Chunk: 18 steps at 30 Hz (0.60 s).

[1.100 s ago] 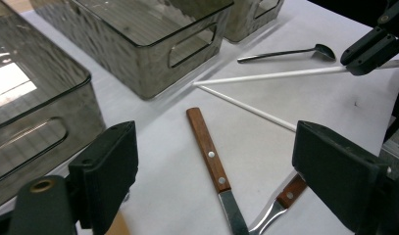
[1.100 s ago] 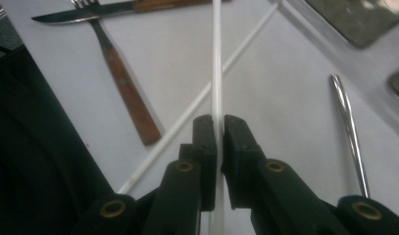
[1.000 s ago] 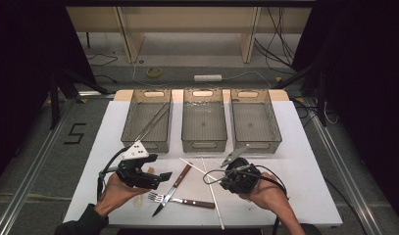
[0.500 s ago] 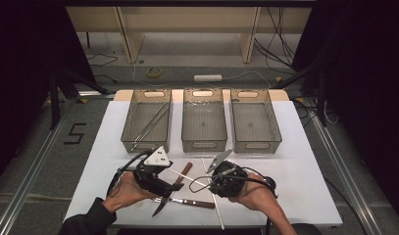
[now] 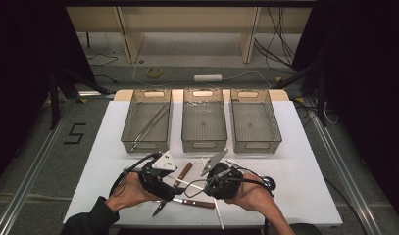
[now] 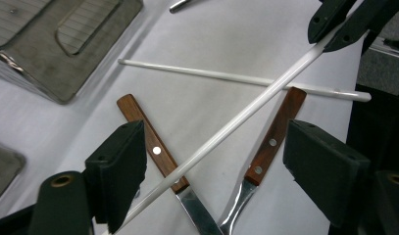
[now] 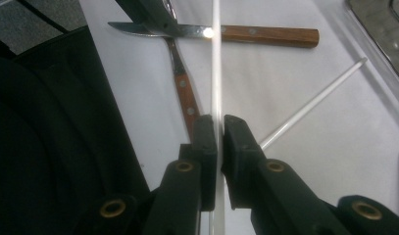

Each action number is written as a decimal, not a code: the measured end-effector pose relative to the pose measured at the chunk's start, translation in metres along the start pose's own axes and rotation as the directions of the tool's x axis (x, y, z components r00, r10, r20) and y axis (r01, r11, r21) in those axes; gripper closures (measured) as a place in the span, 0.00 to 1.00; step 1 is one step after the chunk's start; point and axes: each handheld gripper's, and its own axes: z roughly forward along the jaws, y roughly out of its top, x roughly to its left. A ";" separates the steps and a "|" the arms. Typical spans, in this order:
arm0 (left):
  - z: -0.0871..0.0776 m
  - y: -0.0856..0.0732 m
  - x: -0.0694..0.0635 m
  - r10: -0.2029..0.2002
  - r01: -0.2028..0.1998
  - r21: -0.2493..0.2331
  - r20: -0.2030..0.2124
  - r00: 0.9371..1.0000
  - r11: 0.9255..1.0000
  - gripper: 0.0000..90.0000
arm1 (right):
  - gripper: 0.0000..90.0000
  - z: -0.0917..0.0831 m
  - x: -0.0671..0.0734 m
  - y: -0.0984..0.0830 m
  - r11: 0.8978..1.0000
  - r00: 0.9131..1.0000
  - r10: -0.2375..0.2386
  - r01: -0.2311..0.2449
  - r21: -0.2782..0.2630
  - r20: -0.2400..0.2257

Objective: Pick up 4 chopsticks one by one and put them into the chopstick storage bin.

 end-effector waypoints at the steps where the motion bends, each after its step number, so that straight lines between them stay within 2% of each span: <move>1: 0.000 0.000 -0.001 0.008 -0.008 0.008 0.004 1.000 1.000 0.29 | 0.95 0.000 0.001 0.001 1.000 1.000 0.000 0.000 0.001 0.001; 11: 0.004 -0.002 -0.005 0.067 -0.068 0.047 0.026 0.997 0.997 0.44 | 0.95 -0.001 0.007 0.004 1.000 1.000 -0.025 0.025 -0.003 -0.015; 15: 0.005 -0.002 -0.007 0.080 -0.082 0.055 0.033 0.996 0.995 0.50 | 0.95 -0.001 0.008 0.005 0.999 0.999 -0.046 0.046 -0.009 -0.025; 18: 0.006 -0.003 -0.008 0.090 -0.092 0.062 0.034 0.995 0.994 0.54 | 0.95 -0.001 0.010 0.006 0.999 0.999 -0.045 0.045 -0.006 -0.029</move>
